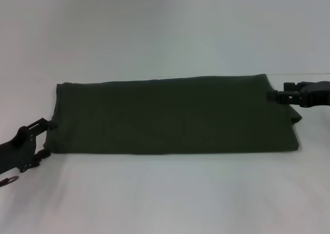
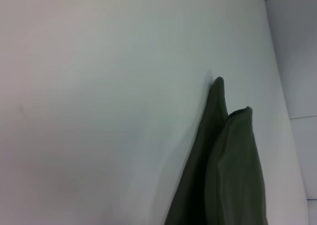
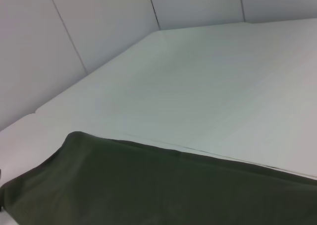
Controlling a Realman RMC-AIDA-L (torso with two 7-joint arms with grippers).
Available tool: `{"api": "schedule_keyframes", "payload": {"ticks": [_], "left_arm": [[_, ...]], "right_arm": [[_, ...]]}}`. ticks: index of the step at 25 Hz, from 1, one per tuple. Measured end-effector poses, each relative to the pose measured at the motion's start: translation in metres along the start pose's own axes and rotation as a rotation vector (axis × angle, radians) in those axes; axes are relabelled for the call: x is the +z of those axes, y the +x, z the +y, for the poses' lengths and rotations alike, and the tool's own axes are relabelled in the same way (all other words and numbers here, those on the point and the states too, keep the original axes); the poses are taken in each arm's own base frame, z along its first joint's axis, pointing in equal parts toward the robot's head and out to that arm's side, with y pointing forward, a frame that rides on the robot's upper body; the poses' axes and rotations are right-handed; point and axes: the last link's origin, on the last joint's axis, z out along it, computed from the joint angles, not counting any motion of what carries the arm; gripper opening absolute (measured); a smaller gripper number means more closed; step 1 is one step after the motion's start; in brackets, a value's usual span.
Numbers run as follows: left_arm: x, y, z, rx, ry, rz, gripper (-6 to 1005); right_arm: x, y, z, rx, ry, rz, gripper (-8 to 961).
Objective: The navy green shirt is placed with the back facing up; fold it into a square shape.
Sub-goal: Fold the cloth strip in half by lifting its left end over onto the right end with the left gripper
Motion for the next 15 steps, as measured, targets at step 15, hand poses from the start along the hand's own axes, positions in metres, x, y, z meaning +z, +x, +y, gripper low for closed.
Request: {"api": "schedule_keyframes", "payload": {"ticks": [15], "left_arm": [[0.0051,0.0052,0.0016,0.008,0.035,0.026,897]], "right_arm": [[-0.0026,0.0010,-0.0004,0.005,-0.004,-0.005,798]]}}
